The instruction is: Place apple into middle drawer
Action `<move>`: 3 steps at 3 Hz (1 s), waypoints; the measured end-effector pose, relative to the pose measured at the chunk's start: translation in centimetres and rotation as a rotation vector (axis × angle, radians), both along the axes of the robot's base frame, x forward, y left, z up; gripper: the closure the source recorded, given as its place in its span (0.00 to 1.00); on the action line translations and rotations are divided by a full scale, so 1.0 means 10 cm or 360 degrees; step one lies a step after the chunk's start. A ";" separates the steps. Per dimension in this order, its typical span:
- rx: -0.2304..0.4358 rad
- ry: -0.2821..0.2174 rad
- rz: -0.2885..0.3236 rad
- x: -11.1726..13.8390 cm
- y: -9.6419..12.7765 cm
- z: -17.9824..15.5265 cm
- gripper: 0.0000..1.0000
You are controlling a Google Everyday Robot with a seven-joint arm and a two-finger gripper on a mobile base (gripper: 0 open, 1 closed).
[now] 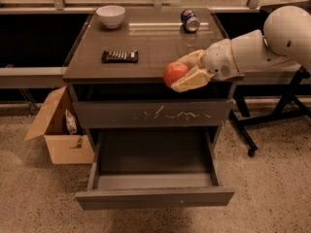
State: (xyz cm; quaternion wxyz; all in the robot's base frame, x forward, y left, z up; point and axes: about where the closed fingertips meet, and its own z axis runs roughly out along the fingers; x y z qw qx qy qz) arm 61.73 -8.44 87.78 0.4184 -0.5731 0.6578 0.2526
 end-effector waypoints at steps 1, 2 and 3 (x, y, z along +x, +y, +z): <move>-0.0011 0.0022 0.0001 -0.02 0.00 -0.06 1.00; -0.0077 0.0154 0.0004 -0.13 -0.01 -0.42 1.00; -0.0119 0.0327 -0.0054 -0.43 -0.14 -1.08 1.00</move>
Offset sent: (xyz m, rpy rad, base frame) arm -0.0271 -0.0073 -0.0828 -0.1014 0.1947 -0.0056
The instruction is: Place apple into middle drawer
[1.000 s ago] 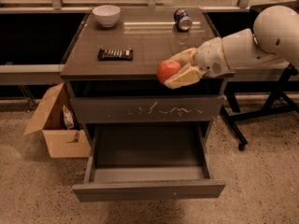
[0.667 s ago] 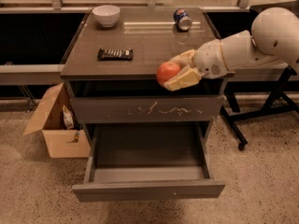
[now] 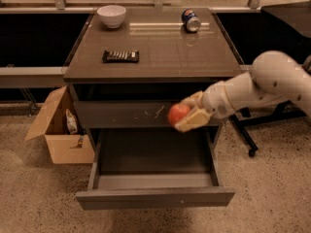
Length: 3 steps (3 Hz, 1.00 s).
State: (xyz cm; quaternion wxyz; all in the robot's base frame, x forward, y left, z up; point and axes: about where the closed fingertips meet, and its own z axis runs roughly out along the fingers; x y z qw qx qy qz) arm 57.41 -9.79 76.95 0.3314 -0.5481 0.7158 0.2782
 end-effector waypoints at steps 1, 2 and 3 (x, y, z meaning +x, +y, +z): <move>-0.0115 0.0102 -0.0032 -0.23 -0.13 -0.60 1.00; -0.0157 0.0219 -0.0074 -0.37 -0.29 -1.22 1.00; -0.0158 0.0219 -0.0075 -0.37 -0.29 -1.22 1.00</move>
Offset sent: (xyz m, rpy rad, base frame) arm -0.0525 -0.0562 -0.1929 -0.1329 0.2203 -0.0921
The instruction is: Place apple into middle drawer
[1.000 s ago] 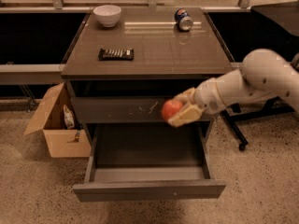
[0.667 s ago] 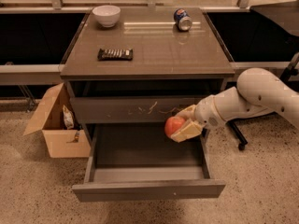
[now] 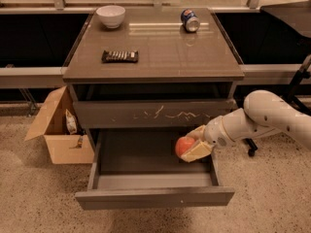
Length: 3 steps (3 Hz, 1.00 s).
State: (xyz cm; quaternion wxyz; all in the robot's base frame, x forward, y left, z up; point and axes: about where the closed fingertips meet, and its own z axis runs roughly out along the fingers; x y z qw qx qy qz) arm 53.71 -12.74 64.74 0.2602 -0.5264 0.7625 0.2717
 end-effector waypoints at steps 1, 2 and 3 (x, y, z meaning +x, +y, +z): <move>-0.0105 0.0059 -0.0082 0.05 -0.07 -0.47 1.00; -0.0175 0.0080 -0.0216 0.13 -0.19 -1.05 1.00; -0.0141 0.0089 -0.0327 0.20 -0.30 -1.48 1.00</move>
Offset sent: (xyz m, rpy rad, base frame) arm 0.0261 -0.0400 -0.1751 -0.1675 0.0511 -0.2604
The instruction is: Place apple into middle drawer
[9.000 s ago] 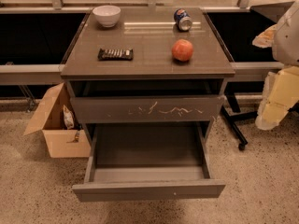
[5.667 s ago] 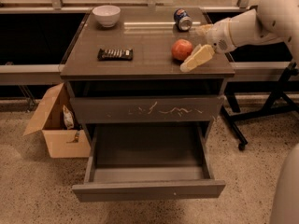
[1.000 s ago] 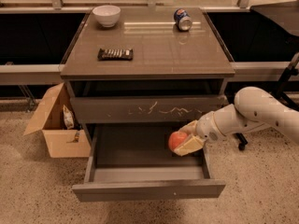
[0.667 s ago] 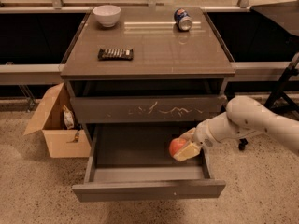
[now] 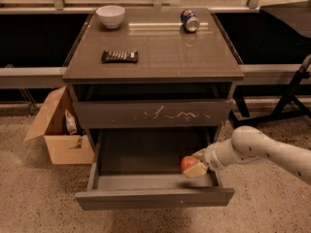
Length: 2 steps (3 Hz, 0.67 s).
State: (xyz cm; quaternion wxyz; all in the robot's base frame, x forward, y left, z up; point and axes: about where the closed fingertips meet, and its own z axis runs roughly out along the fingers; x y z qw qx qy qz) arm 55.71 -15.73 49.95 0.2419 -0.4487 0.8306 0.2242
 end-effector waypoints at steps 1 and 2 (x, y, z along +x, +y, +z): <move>0.0051 0.0030 -0.0084 0.06 -0.12 -0.35 0.82; 0.0088 0.0060 -0.0118 0.15 -0.18 -0.55 0.61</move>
Offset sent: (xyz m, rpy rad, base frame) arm 0.0277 -0.0312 -0.0785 0.0826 0.0562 -0.1093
